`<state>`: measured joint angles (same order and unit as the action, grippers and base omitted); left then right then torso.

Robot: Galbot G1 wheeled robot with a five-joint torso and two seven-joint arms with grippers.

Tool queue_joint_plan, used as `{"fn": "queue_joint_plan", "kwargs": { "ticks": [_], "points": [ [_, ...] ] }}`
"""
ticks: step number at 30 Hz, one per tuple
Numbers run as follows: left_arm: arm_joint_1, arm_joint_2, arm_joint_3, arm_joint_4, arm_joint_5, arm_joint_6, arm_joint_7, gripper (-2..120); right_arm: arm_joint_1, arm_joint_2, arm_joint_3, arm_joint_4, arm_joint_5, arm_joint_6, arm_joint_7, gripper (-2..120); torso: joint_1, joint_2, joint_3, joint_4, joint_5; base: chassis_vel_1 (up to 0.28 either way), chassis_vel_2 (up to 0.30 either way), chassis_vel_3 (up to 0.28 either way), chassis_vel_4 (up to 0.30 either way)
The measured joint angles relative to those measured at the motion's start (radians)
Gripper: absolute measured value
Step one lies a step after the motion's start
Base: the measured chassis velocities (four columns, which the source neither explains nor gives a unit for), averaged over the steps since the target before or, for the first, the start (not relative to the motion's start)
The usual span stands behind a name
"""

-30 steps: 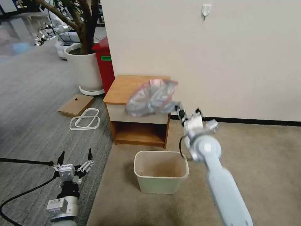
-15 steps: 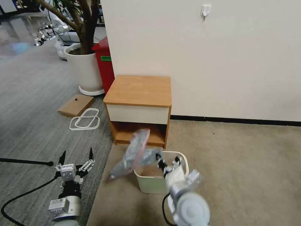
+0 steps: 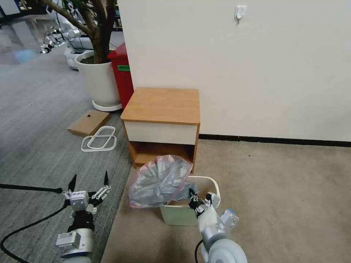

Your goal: Pick up the garbage bag from the table and place it over the trash can.

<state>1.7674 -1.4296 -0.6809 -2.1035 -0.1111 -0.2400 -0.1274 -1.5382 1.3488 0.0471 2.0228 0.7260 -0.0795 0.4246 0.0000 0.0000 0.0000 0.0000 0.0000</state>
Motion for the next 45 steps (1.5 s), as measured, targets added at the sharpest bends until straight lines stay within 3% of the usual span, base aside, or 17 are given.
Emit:
{"fn": "queue_joint_plan", "kwargs": {
  "ticks": [8,9,18,21,24,25,26,28,29,33,35,38,42,45],
  "points": [
    [0.01,0.004,0.006,0.0,0.038,-0.034,0.002,100,-0.049,-0.011,0.002,0.034,-0.195,0.025,-0.015,41,0.0,0.0,0.0,0.0,0.0,0.0,0.0,0.0,0.0],
    [0.01,0.004,0.006,0.0,0.038,-0.034,0.002,100,-0.049,-0.011,0.002,0.034,-0.195,0.025,-0.015,41,0.0,0.0,0.0,0.0,0.0,0.0,0.0,0.0,0.0],
    [0.019,0.017,0.017,-0.041,0.046,-0.067,0.021,100,-0.097,-0.039,0.067,0.094,-0.311,0.025,0.017,79,0.0,0.0,0.0,0.0,0.0,0.0,0.0,0.0,0.0],
    [0.022,0.023,0.017,-0.052,0.038,-0.076,0.032,100,-0.102,-0.041,0.081,0.106,-0.323,0.024,0.027,84,0.0,0.0,0.0,0.0,0.0,0.0,0.0,0.0,0.0],
    [0.034,0.044,0.021,-0.105,-0.074,-0.085,0.102,100,-0.113,-0.044,0.112,0.13,-0.337,0.026,0.04,98,0.0,0.0,0.0,0.0,0.0,0.0,0.0,0.0,0.0],
    [0.034,0.044,0.021,-0.105,-0.074,-0.085,0.102,100,-0.113,-0.044,0.112,0.13,-0.337,0.026,0.04,98,0.0,0.0,0.0,0.0,0.0,0.0,0.0,0.0,0.0],
    [0.038,0.056,0.025,-0.14,-0.149,-0.079,0.142,100,-0.119,-0.044,0.122,0.139,-0.342,0.029,0.042,100,0.0,0.0,0.0,0.0,0.0,0.0,0.0,0.0,0.0],
    [0.04,0.085,0.041,-0.216,-0.346,0.01,0.232,100,-0.132,-0.039,0.137,0.15,-0.358,0.041,0.042,100,0.0,0.0,0.0,0.0001,0.0001,0.0,0.0,0.0,0.0],
    [0.04,0.085,0.041,-0.216,-0.346,0.01,0.232,100,-0.132,-0.039,0.137,0.15,-0.358,0.041,0.042,100,0.0,0.0,0.0,0.0001,0.0001,0.0,0.0,0.0,0.0],
    [-0.016,0.121,0.115,-0.247,-0.562,0.194,0.262,100,-0.155,-0.025,0.148,0.154,-0.38,0.057,0.043,100,0.0,0.0,0.0,-0.0001,0.0,0.0,0.0,0.0,0.0],
    [-0.033,0.127,0.135,-0.236,-0.591,0.229,0.26,100,-0.16,-0.022,0.15,0.155,-0.386,0.06,0.043,100,0.0,0.0,0.0,-0.0001,0.0001,0.0,0.0,0.0,0.0],
    [-0.08,0.15,0.202,-0.181,-0.644,0.329,0.214,100,-0.173,-0.014,0.156,0.156,-0.401,0.064,0.043,100,0.0,0.0,0.0,-0.0001,-0.0001,0.0,0.0,0.0,0.0],
    [-0.099,0.16,0.229,-0.157,-0.659,0.364,0.184,100,-0.177,-0.01,0.159,0.156,-0.406,0.066,0.043,100,0.0,0.0,0.0,0.0,-0.0001,0.0,0.0,0.0,0.0],
    [-0.155,0.186,0.291,-0.096,-0.686,0.469,0.095,100,-0.19,0.003,0.165,0.15,-0.415,0.07,0.043,100,0.0,0.0,0.0,-0.0001,-0.0001,0.0,0.0,0.0,0.0]
  ]
}}
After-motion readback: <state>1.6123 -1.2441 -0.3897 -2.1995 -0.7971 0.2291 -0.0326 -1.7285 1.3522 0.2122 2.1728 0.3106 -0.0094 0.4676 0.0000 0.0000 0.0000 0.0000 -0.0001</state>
